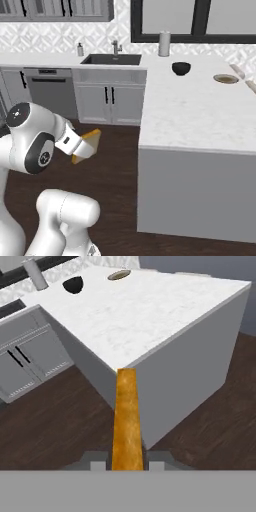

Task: Start the toaster. Once the lever pops up, take the bread to the plate on the dining counter.

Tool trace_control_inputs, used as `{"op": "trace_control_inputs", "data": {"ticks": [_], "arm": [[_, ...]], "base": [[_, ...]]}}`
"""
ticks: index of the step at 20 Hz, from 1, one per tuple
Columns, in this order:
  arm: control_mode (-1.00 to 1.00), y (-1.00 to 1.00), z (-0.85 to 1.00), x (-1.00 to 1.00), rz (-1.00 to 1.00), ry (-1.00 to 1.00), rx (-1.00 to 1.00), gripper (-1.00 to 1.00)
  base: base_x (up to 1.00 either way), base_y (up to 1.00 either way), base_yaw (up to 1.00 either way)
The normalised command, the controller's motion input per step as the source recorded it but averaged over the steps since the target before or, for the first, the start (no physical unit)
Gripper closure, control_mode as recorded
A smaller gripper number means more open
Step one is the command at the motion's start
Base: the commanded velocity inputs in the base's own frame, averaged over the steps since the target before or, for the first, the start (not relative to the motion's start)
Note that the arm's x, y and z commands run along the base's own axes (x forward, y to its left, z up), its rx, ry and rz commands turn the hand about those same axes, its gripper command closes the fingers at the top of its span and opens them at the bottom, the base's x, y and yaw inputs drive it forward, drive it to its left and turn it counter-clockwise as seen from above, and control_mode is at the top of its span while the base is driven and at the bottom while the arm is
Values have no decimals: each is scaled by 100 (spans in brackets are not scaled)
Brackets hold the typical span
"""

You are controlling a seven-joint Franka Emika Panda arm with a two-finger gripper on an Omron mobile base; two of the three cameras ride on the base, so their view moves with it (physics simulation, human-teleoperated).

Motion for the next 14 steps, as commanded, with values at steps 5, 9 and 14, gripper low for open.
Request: {"op": "trace_control_inputs", "data": {"ticks": [5,9,14], "arm": [[100,0,0,0,0,0,0,100],[100,0,0,0,0,0,0,100],[100,0,0,0,0,0,0,100]], "base": [[47,-100,0],[36,-100,0],[32,-100,0]]}}
